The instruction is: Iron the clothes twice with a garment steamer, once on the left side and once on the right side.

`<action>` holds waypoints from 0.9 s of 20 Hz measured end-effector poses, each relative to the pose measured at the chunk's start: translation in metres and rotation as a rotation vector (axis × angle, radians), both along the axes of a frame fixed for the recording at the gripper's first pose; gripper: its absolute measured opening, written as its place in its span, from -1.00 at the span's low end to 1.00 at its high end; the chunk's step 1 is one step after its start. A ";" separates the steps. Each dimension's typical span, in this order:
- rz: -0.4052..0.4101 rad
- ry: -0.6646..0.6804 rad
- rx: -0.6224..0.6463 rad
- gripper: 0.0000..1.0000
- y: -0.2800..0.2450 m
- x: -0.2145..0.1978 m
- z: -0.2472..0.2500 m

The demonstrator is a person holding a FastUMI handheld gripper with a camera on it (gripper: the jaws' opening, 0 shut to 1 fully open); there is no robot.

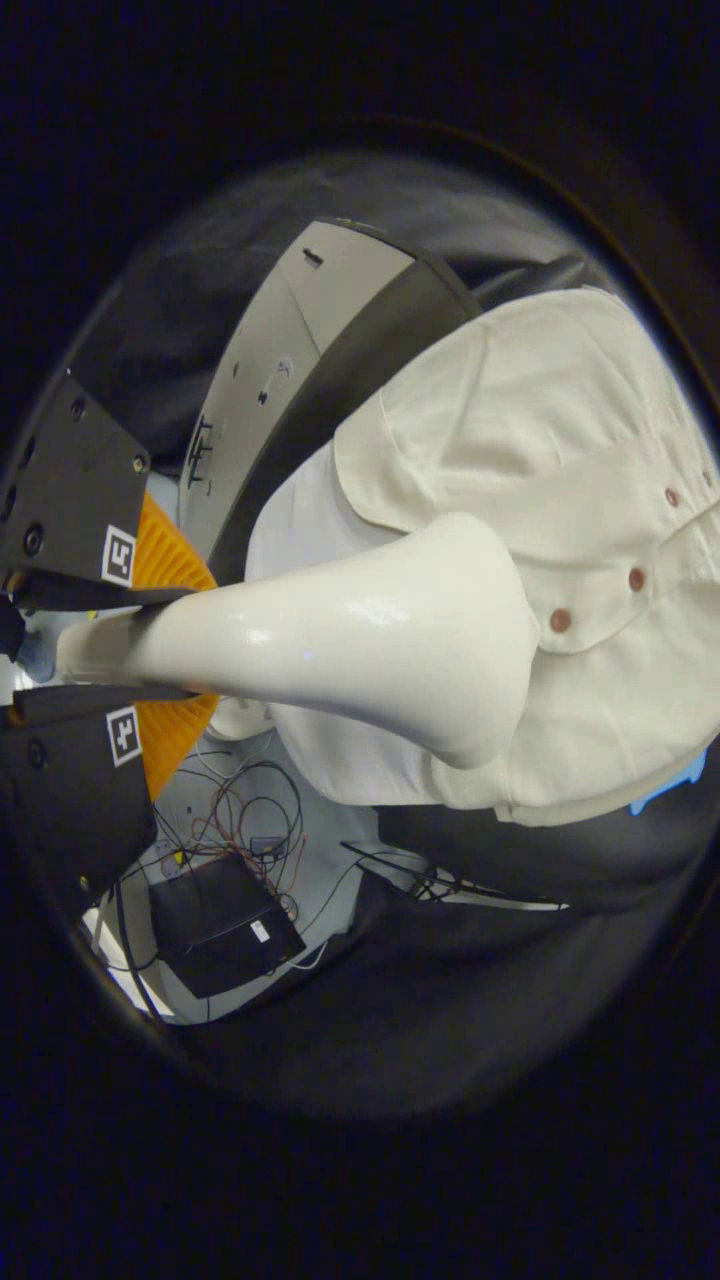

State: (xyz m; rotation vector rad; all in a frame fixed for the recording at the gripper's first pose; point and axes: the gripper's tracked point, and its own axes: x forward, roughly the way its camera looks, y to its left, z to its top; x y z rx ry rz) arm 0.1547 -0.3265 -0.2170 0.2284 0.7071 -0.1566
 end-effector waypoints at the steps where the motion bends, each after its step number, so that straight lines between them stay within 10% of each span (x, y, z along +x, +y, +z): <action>1: 0.013 -0.017 0.002 -0.40 0.014 -0.006 0.009; 18: 0.133 -0.448 -0.189 -0.42 0.182 -0.064 0.239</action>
